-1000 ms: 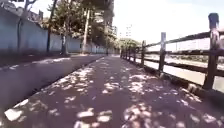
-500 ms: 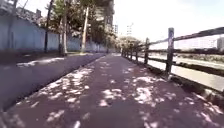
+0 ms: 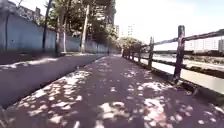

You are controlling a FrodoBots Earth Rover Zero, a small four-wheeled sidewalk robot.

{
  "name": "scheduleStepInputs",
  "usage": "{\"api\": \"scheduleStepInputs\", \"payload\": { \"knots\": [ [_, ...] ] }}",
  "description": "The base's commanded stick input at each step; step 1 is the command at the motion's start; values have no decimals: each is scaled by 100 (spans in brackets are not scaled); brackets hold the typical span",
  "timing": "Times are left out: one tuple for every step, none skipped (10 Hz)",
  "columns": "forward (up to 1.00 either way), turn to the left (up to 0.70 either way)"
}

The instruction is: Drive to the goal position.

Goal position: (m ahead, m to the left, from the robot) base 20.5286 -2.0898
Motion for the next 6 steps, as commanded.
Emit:
{"api": "scheduleStepInputs", "payload": {
  "knots": [
    [85, -7],
    [85, -34],
    [85, -32],
    [85, -22],
    [85, -1],
    [85, 0]
  ]
}}
